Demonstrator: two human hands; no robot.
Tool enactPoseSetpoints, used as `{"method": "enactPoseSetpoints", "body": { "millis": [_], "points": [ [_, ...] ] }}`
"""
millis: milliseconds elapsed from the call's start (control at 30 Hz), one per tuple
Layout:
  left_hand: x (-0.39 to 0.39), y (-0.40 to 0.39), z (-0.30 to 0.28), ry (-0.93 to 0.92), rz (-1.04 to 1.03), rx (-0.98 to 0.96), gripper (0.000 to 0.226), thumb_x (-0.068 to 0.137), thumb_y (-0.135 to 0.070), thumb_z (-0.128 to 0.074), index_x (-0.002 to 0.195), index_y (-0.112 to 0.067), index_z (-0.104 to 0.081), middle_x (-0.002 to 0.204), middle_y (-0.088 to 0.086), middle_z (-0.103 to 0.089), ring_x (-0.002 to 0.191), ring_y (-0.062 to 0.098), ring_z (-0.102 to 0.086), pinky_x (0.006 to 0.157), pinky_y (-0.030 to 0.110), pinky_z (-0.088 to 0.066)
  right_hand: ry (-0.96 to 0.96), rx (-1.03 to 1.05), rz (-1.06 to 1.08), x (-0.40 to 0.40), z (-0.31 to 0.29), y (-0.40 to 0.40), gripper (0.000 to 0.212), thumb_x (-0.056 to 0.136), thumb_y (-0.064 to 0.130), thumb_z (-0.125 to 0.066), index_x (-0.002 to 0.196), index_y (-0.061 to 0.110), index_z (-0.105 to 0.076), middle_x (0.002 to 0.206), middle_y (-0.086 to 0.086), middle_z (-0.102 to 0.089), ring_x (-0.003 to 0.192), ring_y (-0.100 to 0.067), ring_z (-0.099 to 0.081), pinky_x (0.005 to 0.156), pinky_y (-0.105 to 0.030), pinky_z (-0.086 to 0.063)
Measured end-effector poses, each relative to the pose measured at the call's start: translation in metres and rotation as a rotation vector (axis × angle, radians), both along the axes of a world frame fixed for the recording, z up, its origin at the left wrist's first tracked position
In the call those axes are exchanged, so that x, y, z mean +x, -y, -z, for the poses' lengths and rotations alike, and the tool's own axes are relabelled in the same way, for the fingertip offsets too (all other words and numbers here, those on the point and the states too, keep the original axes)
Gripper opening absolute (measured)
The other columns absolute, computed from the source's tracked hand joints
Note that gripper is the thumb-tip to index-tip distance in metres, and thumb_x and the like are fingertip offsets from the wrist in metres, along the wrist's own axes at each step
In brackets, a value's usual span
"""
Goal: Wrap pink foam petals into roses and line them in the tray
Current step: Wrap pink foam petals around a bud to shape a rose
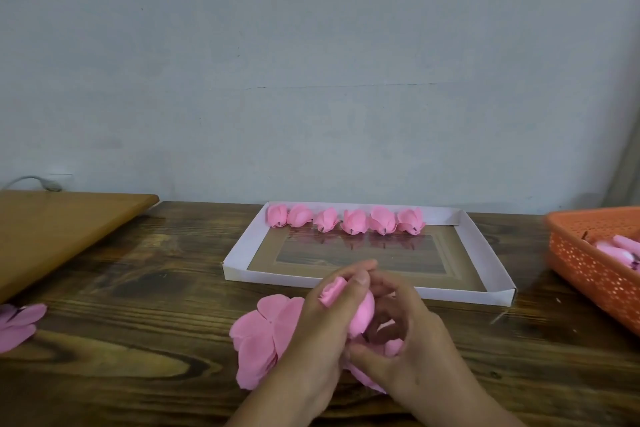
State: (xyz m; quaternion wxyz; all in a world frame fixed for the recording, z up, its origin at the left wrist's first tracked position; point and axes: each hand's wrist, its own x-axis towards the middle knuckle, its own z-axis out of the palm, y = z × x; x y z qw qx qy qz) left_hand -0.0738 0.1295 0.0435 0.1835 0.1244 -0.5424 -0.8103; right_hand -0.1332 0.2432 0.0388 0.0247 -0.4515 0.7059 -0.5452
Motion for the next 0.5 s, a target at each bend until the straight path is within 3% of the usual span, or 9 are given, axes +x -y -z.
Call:
{"method": "enactPoseSetpoints", "body": {
  "millis": [67, 133, 267, 333, 400, 500],
  "points": [
    [-0.001, -0.004, 0.000, 0.018, 0.017, 0.144, 0.043, 0.070, -0.044, -0.077, 0.103, -0.017, -0.073, 0.083, 0.004, -0.074, 0.069, 0.017, -0.071, 0.063, 0.031, -0.056, -0.001, 0.017, 0.027, 0.003, 0.002, 0.001, 0.077, 0.071, 0.021, -0.081, 0.114, 0.069, -0.040, 0.089, 0.023, -0.069, 0.071, -0.008, -0.066, 0.062, -0.009, -0.047],
    [-0.001, -0.007, 0.002, 0.012, 0.070, 0.220, 0.049, 0.072, -0.048, -0.076, 0.101, -0.010, -0.068, 0.077, 0.007, -0.069, 0.065, 0.019, -0.067, 0.064, 0.031, -0.054, -0.040, 0.015, 0.082, 0.005, 0.005, 0.002, 0.073, 0.071, 0.030, -0.080, 0.114, 0.072, -0.038, 0.089, 0.026, -0.067, 0.071, -0.009, -0.064, 0.060, -0.008, -0.046],
    [-0.004, -0.007, 0.003, -0.003, 0.080, 0.318, 0.063, 0.087, -0.046, -0.065, 0.118, 0.008, -0.058, 0.089, 0.019, -0.062, 0.071, 0.027, -0.061, 0.057, 0.031, -0.055, -0.065, -0.002, 0.143, 0.006, 0.003, 0.002, 0.054, 0.060, 0.055, -0.068, 0.104, 0.068, -0.038, 0.086, 0.031, -0.066, 0.072, -0.001, -0.063, 0.063, -0.005, -0.044],
    [-0.004, -0.004, 0.002, 0.010, 0.066, 0.406, 0.055, 0.088, -0.048, -0.064, 0.107, 0.004, -0.064, 0.092, 0.020, -0.058, 0.078, 0.031, -0.060, 0.060, 0.035, -0.057, -0.083, -0.005, 0.160, 0.004, 0.004, 0.003, 0.052, 0.061, 0.052, -0.074, 0.100, 0.065, -0.041, 0.085, 0.029, -0.066, 0.073, 0.000, -0.063, 0.065, -0.007, -0.045],
    [-0.004, 0.001, 0.000, -0.010, 0.021, 0.433, 0.042, 0.087, -0.047, -0.065, 0.083, -0.005, -0.069, 0.082, 0.017, -0.061, 0.072, 0.029, -0.063, 0.061, 0.036, -0.057, -0.168, 0.021, 0.192, 0.000, 0.008, 0.001, 0.041, 0.067, 0.040, -0.081, 0.094, 0.054, -0.054, 0.082, 0.023, -0.067, 0.073, -0.002, -0.061, 0.063, -0.012, -0.047],
    [-0.006, 0.005, 0.001, -0.052, -0.031, 0.445, 0.040, 0.085, -0.044, -0.067, 0.059, -0.014, -0.067, 0.069, 0.007, -0.061, 0.059, 0.022, -0.065, 0.057, 0.032, -0.057, -0.519, 0.044, 0.273, -0.001, 0.010, 0.001, 0.018, 0.069, 0.022, -0.087, 0.075, 0.027, -0.071, 0.076, 0.017, -0.067, 0.071, -0.004, -0.059, 0.056, -0.023, -0.052]
  ]
}}
